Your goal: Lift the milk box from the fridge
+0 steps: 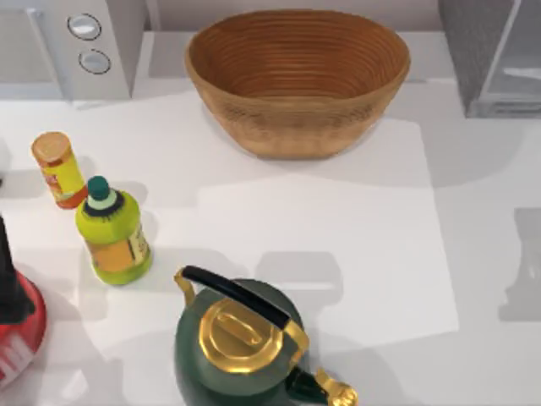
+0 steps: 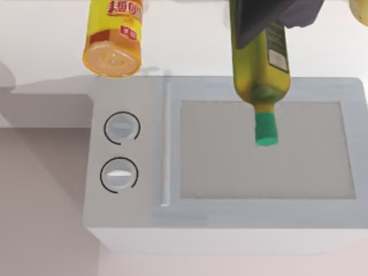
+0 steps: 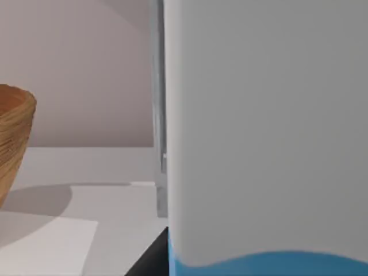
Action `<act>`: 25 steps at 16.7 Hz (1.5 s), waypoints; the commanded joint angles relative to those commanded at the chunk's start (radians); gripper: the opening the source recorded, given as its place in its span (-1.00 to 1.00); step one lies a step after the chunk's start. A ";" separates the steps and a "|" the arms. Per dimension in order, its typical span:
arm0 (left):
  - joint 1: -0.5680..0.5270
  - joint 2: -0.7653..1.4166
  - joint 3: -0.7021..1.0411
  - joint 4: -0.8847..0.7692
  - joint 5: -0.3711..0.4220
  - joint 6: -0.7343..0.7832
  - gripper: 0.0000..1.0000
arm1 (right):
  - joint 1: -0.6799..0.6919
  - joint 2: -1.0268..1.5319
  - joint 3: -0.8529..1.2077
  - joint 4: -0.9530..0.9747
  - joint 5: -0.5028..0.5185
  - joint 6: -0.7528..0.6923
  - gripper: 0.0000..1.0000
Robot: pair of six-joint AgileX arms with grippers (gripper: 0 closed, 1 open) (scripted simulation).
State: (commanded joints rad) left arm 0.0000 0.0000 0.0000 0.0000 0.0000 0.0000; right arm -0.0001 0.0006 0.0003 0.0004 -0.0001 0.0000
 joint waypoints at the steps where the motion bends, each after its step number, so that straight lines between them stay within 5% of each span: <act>1: 0.000 0.000 0.000 0.000 0.000 0.000 1.00 | 0.000 -0.001 0.000 0.000 0.000 0.000 -1.00; 9: 0.000 0.000 0.000 0.000 0.000 0.000 1.00 | -0.020 0.107 0.007 0.108 -0.086 0.003 -1.00; 25: 0.000 0.000 0.000 0.000 0.000 0.000 1.00 | -0.187 1.334 0.011 1.321 -0.854 0.033 -1.00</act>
State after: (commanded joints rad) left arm 0.0000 0.0000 0.0000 0.0000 0.0000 0.0000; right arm -0.1872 1.3345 0.0111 1.3212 -0.8543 0.0329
